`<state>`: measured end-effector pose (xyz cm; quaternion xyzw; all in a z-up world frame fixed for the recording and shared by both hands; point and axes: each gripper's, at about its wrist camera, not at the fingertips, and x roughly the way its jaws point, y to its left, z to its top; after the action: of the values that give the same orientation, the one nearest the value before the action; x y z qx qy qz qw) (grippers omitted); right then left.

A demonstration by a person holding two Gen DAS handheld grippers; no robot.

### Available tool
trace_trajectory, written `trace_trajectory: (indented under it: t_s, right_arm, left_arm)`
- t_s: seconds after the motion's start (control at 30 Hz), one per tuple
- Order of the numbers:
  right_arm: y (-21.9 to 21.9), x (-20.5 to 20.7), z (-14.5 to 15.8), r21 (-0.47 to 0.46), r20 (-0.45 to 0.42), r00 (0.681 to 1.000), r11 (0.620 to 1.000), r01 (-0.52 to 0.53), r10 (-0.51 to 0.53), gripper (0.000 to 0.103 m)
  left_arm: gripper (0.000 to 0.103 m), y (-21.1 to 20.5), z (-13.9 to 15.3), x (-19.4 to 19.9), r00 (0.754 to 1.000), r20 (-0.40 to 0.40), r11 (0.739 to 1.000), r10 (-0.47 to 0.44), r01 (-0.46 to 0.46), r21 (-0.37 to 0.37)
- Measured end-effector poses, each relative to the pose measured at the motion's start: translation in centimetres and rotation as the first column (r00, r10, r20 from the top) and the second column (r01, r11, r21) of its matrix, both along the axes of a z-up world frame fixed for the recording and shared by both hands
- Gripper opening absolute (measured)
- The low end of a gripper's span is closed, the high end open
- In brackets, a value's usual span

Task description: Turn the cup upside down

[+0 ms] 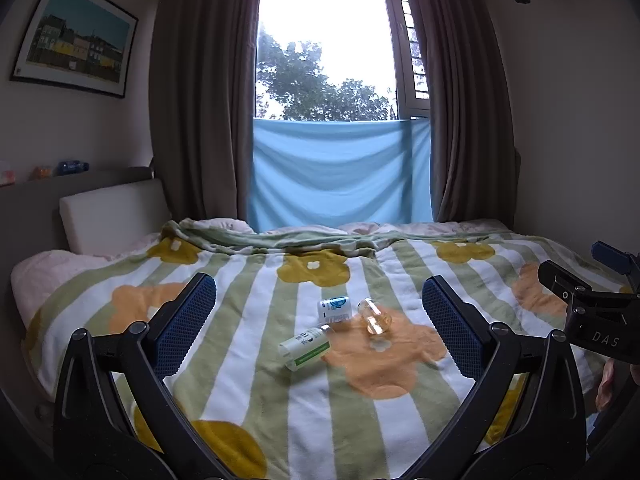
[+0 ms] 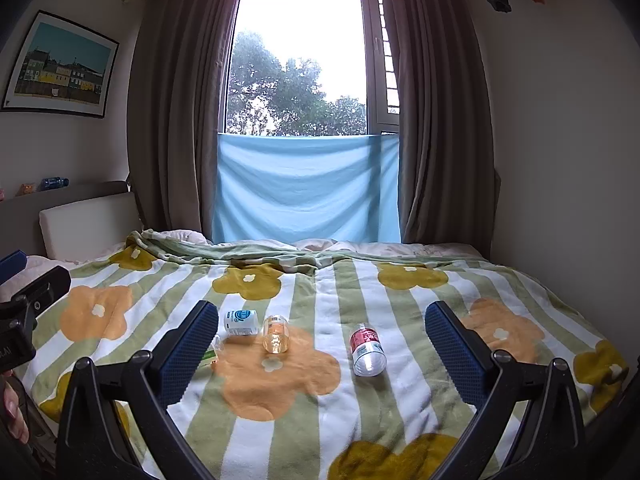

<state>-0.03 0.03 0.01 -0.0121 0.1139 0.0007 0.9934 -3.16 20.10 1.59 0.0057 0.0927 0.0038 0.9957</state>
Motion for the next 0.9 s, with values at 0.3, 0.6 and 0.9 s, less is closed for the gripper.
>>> trace_trajectory:
  t_s: [0.3, 0.6, 0.9]
  right_arm:
    - [0.0, 0.02, -0.01, 0.001, -0.003, 1.0, 1.0, 0.0, 0.0, 0.103]
    - [0.07, -0.09, -0.31, 0.004, 0.005, 1.0, 1.0, 0.006, -0.006, 0.103]
    - [-0.19, -0.13, -0.38, 0.002, 0.003, 1.0, 1.0, 0.006, -0.006, 0.103]
  left_arm:
    - [0.103, -0.2, -0.29, 0.09, 1.0, -0.007, 1.0, -0.007, 0.007, -0.014]
    - [0.103, -0.2, -0.01, 0.02, 1.0, 0.004, 1.0, -0.01, 0.01, -0.015]
    - [0.103, -0.56, -0.13, -0.1, 1.0, 0.001, 1.0, -0.015, 0.015, -0.009]
